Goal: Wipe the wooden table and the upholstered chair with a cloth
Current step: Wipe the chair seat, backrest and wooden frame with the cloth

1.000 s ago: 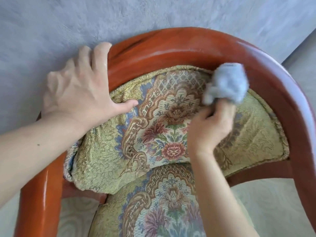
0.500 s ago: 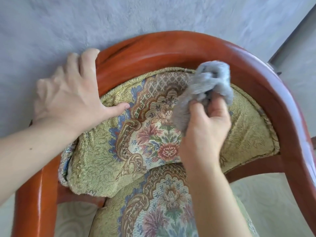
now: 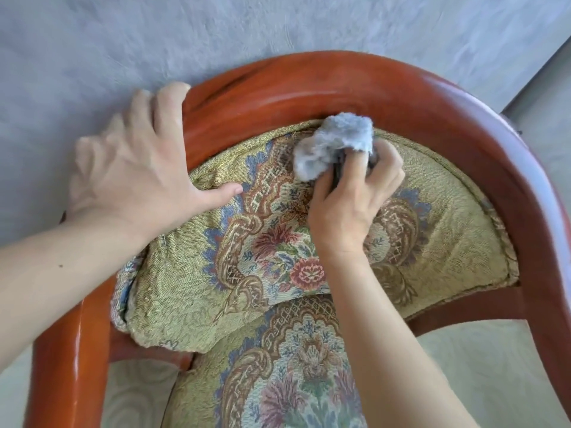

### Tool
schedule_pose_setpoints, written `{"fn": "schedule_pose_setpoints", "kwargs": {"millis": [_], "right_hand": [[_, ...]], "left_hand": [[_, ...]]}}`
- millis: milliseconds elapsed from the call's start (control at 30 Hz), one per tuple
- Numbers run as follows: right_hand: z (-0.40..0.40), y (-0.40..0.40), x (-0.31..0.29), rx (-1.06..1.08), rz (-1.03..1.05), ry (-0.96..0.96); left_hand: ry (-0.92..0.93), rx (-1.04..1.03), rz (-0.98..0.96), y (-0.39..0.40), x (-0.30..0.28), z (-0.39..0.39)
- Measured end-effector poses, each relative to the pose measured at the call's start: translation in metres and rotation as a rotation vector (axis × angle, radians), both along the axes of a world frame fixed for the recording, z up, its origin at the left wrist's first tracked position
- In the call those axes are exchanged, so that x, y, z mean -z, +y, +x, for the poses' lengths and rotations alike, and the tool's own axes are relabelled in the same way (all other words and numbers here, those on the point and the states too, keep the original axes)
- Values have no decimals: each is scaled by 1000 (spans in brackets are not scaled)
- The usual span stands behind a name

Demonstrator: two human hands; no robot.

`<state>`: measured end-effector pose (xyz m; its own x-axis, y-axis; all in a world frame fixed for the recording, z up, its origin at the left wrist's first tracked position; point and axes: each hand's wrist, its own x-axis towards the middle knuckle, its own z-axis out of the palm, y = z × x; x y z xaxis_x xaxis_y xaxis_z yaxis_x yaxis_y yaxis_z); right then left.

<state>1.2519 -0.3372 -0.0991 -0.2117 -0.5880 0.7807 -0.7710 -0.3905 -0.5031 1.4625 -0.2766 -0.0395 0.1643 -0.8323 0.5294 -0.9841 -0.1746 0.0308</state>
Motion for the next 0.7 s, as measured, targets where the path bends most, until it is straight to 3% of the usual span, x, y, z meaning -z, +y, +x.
{"fn": "schedule_pose_setpoints", "kwargs": {"millis": [133, 267, 367, 533, 600, 700], "right_hand": [[-27, -11, -5, 32, -31, 106], [-52, -16, -11, 233, 58, -21], [-20, -6, -17, 166, 153, -54], [13, 4, -29, -36, 152, 125], [-3, -4, -35, 30, 148, 59], [-38, -10, -44, 180, 235, -201]], "left_hand": [[8, -4, -15, 3, -2, -2], [-37, -12, -35, 6, -5, -7], [-34, -18, -21, 8, -5, -9], [7, -21, 4, 6, -6, -6], [8, -27, -1, 7, -6, -7], [-26, -42, -8, 8, -7, -8]]}}
